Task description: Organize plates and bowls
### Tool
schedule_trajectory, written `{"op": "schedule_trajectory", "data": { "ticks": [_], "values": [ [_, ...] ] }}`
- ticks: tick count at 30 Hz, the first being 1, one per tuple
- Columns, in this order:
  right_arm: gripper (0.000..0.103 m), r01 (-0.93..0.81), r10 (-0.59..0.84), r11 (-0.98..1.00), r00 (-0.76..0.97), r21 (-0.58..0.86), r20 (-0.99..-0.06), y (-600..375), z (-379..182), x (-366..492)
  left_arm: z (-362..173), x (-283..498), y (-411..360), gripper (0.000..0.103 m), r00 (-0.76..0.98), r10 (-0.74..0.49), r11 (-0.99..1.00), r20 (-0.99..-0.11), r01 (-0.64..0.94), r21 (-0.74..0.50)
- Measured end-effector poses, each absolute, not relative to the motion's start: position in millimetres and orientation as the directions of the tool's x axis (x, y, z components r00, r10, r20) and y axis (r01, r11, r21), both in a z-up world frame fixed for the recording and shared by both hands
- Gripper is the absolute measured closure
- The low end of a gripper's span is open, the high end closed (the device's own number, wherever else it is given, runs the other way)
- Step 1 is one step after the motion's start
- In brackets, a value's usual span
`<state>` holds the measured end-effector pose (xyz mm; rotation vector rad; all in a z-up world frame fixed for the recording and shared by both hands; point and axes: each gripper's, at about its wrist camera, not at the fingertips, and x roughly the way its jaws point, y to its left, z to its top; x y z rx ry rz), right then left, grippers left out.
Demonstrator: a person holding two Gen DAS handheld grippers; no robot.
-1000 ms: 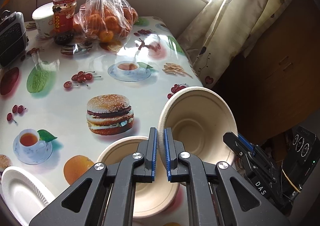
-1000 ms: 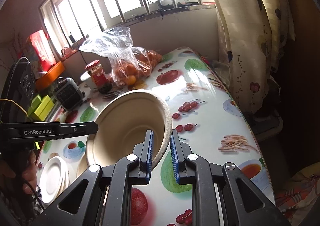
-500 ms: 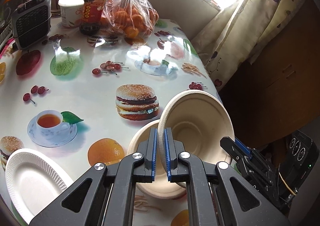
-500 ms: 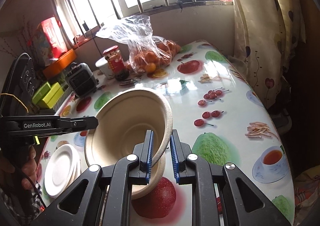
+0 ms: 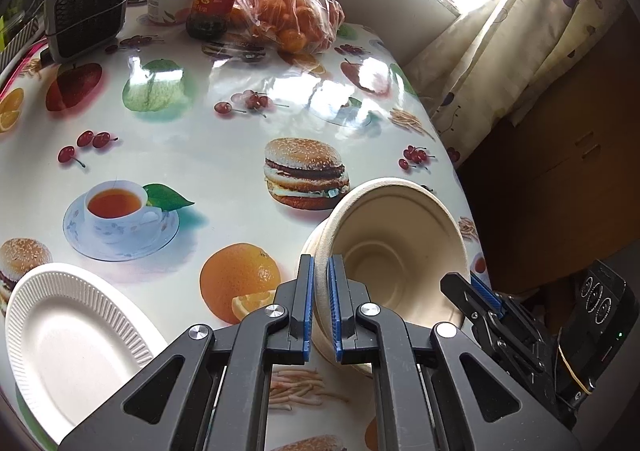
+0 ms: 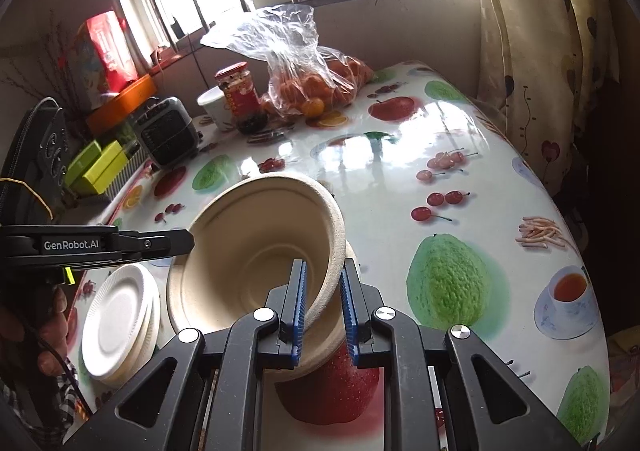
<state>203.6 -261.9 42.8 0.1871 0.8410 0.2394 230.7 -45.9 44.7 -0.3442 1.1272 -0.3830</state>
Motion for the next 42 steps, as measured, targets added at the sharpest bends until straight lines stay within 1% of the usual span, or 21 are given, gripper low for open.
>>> {"op": "schedule_trajectory", "data": {
  "ticks": [42],
  "values": [
    [0.086,-0.123,0.266,0.962,0.636,0.246,-0.724,-260.6,29.7,199.4,32.1,230.3,-47.3,0.096,0.351,-0.455,0.888,-0.818,0.109,-0.447]
  ]
}}
